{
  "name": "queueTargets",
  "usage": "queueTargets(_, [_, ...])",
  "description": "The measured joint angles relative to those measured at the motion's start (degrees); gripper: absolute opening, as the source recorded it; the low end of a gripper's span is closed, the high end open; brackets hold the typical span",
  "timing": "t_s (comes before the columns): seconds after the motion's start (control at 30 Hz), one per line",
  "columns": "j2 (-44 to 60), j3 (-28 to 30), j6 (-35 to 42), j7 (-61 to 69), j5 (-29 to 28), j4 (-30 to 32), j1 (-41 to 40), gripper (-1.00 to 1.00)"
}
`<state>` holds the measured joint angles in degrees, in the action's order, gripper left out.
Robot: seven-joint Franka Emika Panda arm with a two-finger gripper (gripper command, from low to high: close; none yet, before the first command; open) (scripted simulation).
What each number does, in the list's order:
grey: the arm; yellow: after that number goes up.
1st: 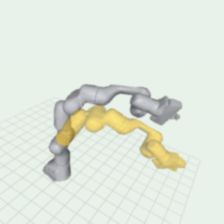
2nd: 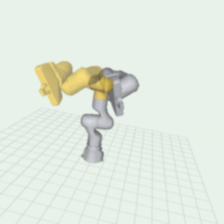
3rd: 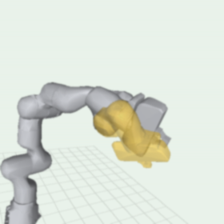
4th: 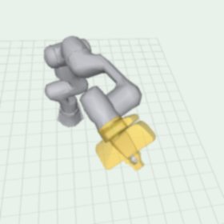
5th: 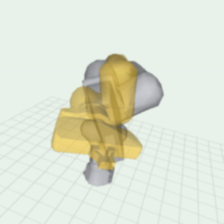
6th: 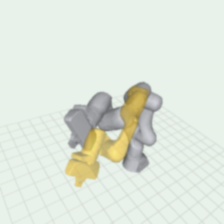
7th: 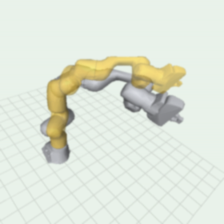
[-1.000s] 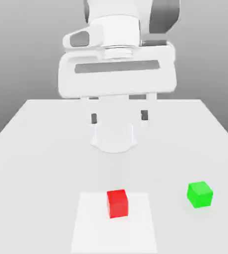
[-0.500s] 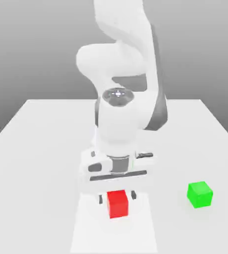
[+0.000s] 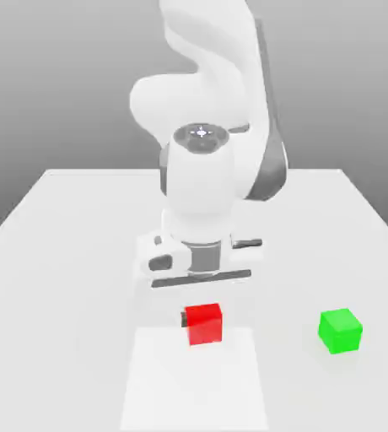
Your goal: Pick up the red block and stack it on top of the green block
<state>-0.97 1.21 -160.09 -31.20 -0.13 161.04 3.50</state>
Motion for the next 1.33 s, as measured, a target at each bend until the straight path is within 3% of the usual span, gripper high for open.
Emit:
queueTargets(0.9, [-2.56,-7.98,7.98,71.07,1.01,-5.33,26.72,-1.0])
queueTargets(1.2, [7.59,-7.36,-1.35,72.97,-1.64,-6.19,27.88,-1.0])
queueTargets(1.23, [9.0,-6.97,-2.69,72.43,-2.37,-6.19,28.07,1.0])
queueTargets(1.33, [9.0,-6.97,-2.69,72.43,-2.37,-6.19,28.07,1.0])
